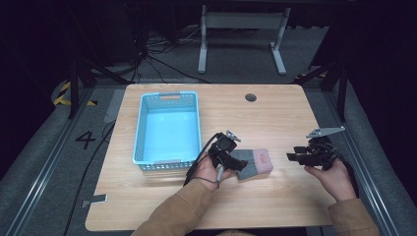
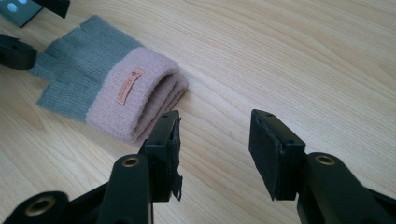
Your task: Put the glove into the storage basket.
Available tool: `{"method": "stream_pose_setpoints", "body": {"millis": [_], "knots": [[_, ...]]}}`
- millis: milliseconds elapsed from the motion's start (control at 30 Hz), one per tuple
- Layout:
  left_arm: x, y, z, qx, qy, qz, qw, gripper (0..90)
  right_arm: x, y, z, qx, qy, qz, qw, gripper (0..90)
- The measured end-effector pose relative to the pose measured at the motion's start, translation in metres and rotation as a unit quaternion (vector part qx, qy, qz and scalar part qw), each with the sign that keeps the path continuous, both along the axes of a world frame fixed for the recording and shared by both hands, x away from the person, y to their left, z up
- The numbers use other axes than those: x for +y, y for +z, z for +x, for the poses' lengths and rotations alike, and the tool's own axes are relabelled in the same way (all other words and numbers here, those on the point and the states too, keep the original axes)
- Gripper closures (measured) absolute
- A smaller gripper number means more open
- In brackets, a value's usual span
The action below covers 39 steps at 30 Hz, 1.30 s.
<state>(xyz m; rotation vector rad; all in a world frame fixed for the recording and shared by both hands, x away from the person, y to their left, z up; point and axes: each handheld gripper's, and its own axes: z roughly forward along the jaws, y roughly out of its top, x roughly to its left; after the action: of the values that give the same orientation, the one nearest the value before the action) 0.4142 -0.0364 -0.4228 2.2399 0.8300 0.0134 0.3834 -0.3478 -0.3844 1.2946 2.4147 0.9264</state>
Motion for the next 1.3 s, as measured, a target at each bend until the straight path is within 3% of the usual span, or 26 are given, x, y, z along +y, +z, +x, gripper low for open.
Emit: {"method": "stream_pose_setpoints", "body": {"millis": [267,500,600,667,867,1100,1300], "knots": [[-0.010,-0.006,-0.001,-0.013,0.001,0.027,0.9995,21.6,0.002,-0.001,0.002,0.002,0.004,0.004,1.0000,53.1],[-0.019,-0.011,0.002,-0.008,0.000,0.038,0.9992,18.4,0.006,-0.002,0.002,0.002,0.012,0.004,0.9999,52.4],[-0.024,-0.013,0.000,-0.015,-0.003,0.051,0.9986,17.3,0.005,-0.002,0.002,0.002,0.011,0.006,0.9999,52.1],[-0.030,-0.018,-0.001,-0.022,-0.005,0.079,0.9966,16.5,0.005,-0.002,0.001,0.002,0.010,0.005,0.9999,51.9],[-0.035,-0.023,-0.001,-0.031,-0.017,0.088,0.9955,13.1,0.003,-0.003,-0.001,0.003,0.006,0.008,0.9999,51.3],[-0.038,-0.026,-0.004,-0.052,-0.032,0.105,0.9926,9.5,0.004,-0.004,-0.001,0.002,0.007,0.005,1.0000,50.7],[-0.038,-0.027,-0.004,-0.051,-0.037,0.108,0.9921,7.8,0.004,-0.004,-0.001,0.000,0.007,0.007,1.0000,50.5]]}}
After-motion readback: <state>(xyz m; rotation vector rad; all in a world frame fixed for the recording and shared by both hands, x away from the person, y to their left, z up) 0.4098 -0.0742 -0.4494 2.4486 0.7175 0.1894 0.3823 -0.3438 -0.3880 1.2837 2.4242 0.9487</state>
